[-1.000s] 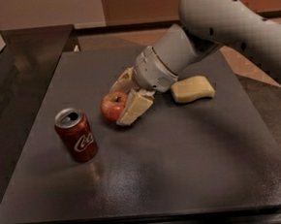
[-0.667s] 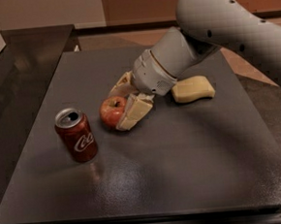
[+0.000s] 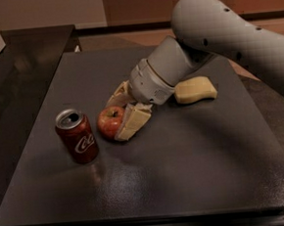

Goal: Move apple near coke can

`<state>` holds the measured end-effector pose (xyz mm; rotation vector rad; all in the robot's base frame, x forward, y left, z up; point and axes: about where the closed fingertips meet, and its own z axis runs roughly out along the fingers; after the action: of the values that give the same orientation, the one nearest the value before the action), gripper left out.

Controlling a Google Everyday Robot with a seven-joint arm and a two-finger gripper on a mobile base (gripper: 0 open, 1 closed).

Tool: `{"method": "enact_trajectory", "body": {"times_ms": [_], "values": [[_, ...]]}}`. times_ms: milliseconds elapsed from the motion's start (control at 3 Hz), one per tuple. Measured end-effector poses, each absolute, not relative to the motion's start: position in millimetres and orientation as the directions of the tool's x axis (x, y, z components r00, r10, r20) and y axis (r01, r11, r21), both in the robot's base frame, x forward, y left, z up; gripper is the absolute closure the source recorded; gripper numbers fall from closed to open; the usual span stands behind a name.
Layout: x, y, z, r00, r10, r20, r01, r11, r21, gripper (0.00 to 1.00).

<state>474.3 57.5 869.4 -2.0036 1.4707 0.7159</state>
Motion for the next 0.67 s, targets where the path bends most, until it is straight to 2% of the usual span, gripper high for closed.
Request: {"method": "enact_trajectory", "body": {"times_ms": [667], "values": [[463.2,63.7,858.3,0.256,-0.675,-0.692,-0.959,-0.267,-0.094,0.13]]}}
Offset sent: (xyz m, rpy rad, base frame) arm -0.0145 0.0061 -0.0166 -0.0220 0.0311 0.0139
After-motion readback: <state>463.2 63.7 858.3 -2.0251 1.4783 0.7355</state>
